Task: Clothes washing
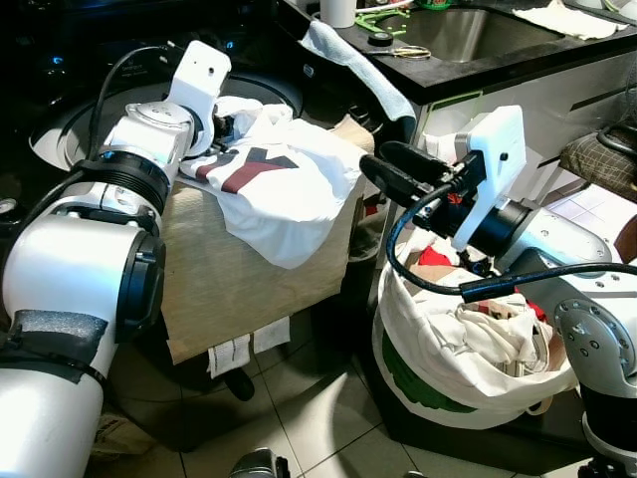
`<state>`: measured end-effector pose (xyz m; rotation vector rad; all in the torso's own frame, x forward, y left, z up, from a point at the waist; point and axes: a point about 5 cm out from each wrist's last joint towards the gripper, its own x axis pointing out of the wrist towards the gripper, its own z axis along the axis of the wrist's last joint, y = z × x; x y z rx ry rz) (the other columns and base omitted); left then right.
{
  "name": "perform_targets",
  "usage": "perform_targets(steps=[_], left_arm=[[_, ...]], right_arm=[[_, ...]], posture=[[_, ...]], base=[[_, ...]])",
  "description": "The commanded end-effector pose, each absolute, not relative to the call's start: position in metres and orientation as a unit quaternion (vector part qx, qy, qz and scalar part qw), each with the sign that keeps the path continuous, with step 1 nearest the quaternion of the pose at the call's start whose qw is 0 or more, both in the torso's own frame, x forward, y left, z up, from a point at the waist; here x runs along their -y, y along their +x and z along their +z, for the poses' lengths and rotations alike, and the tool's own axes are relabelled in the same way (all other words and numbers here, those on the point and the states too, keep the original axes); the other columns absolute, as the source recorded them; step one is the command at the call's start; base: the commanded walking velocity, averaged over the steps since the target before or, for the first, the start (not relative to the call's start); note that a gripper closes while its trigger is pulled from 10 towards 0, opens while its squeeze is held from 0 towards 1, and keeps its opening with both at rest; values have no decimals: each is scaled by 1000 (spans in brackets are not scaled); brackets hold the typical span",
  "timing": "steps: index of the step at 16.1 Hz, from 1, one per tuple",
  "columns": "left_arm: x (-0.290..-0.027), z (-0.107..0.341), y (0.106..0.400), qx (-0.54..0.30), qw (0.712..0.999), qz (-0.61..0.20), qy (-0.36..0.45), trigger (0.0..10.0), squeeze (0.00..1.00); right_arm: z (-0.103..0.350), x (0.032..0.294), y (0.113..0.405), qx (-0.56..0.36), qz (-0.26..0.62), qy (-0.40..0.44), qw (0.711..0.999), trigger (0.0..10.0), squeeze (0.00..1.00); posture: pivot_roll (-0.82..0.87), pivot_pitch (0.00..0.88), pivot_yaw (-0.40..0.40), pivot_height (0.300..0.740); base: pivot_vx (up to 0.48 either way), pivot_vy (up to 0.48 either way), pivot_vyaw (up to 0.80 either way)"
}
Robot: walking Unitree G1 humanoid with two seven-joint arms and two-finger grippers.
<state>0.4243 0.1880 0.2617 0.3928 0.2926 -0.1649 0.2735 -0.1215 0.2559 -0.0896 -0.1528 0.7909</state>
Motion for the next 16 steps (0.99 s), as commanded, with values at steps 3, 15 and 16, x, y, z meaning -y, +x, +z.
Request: perform_targets(steps=[3, 15, 16], left_arm=[[-176, 295, 429, -69, 972, -48, 221, 10000, 0], [-168, 255, 425, -164, 860, -150, 459, 10000, 0], [-168, 256, 425, -169, 880, -150, 418, 10000, 0]], right_arm=[[263, 134, 285, 90, 316, -30, 944, 10000, 0], [262, 134, 293, 87, 274, -17, 958, 10000, 0], [263, 134, 293, 88, 274, -18, 958, 10000, 0]], posture=[[-64, 0, 100, 719], [-62, 0, 109, 719], [-62, 0, 109, 719]], base=[[0, 0, 0], [0, 0, 0], [0, 0, 0]])
